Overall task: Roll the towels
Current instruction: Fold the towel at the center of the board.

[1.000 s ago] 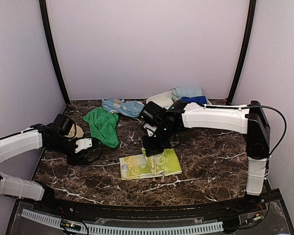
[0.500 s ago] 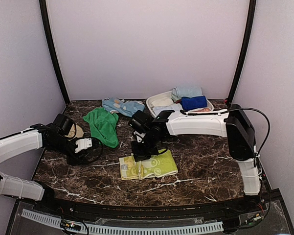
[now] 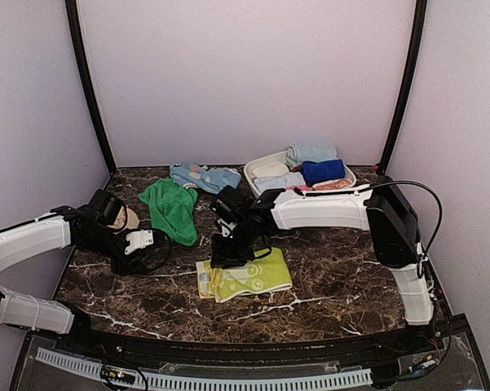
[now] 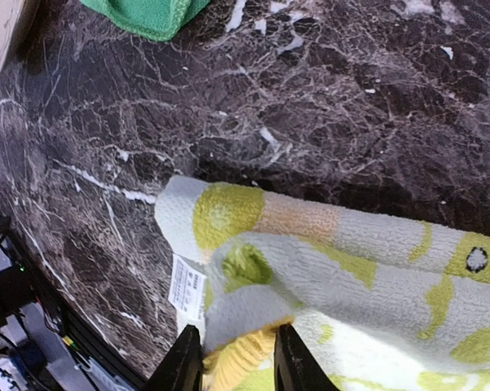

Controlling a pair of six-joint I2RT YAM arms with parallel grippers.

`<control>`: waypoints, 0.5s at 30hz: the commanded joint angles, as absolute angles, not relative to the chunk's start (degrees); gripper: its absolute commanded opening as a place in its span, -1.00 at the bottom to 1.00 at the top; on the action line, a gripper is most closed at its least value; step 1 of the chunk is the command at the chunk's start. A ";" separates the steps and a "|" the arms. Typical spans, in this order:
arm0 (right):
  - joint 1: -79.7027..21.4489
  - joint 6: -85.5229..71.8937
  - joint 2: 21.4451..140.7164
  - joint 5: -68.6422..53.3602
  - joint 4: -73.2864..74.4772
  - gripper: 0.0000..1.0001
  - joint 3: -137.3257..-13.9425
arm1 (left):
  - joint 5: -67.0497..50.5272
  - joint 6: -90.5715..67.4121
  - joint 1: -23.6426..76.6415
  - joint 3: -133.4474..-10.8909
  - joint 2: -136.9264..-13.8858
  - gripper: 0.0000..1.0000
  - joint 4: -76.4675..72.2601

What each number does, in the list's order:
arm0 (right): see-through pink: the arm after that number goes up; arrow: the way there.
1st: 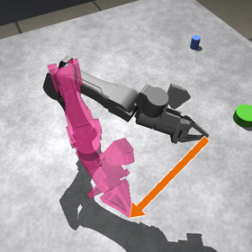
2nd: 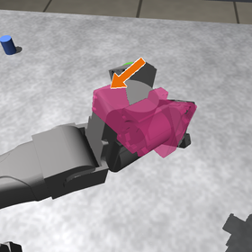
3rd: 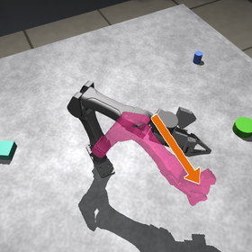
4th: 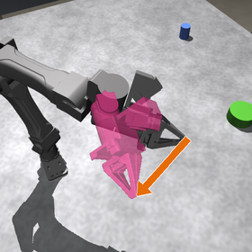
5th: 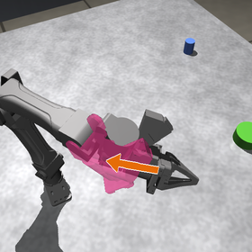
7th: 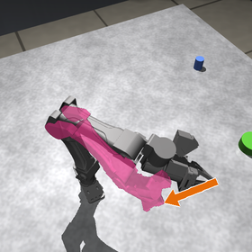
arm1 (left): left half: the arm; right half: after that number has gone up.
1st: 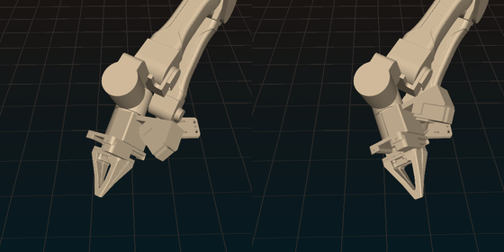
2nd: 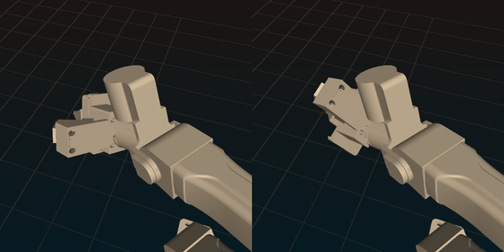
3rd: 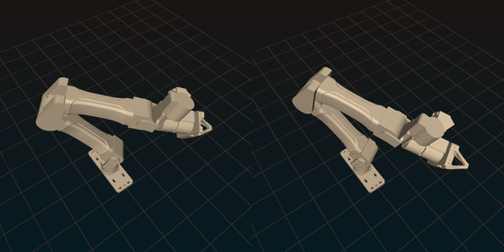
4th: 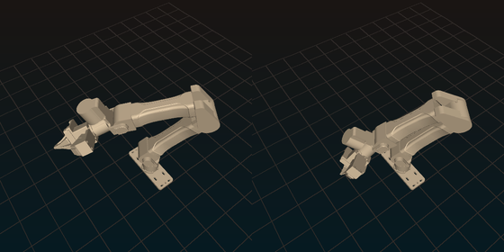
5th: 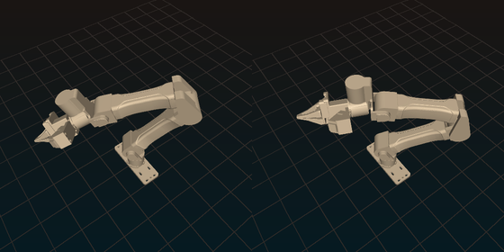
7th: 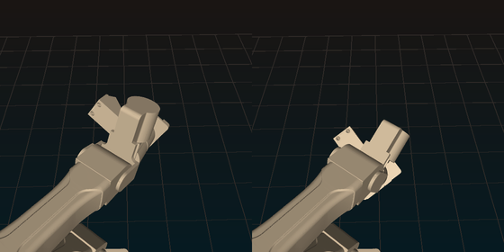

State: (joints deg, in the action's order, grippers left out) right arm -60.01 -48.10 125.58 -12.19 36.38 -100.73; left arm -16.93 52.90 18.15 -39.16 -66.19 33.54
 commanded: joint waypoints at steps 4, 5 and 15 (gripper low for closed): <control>-60.64 -51.75 125.39 -17.82 26.10 -0.24 -100.57 | -17.66 53.56 17.86 -39.46 -65.36 0.06 36.03; -60.62 -52.09 125.08 -18.47 25.40 -0.24 -100.24 | -17.71 53.63 17.84 -39.42 -65.27 0.06 35.97; -55.60 -54.23 116.90 -26.92 12.94 -0.19 -87.28 | -23.72 52.42 17.86 -42.04 -66.45 0.06 37.13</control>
State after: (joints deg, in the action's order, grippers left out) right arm -58.57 -54.37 124.31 -22.98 18.46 -91.79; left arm -19.86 52.90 18.15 -39.44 -66.28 34.26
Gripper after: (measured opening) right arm 0.404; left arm 0.531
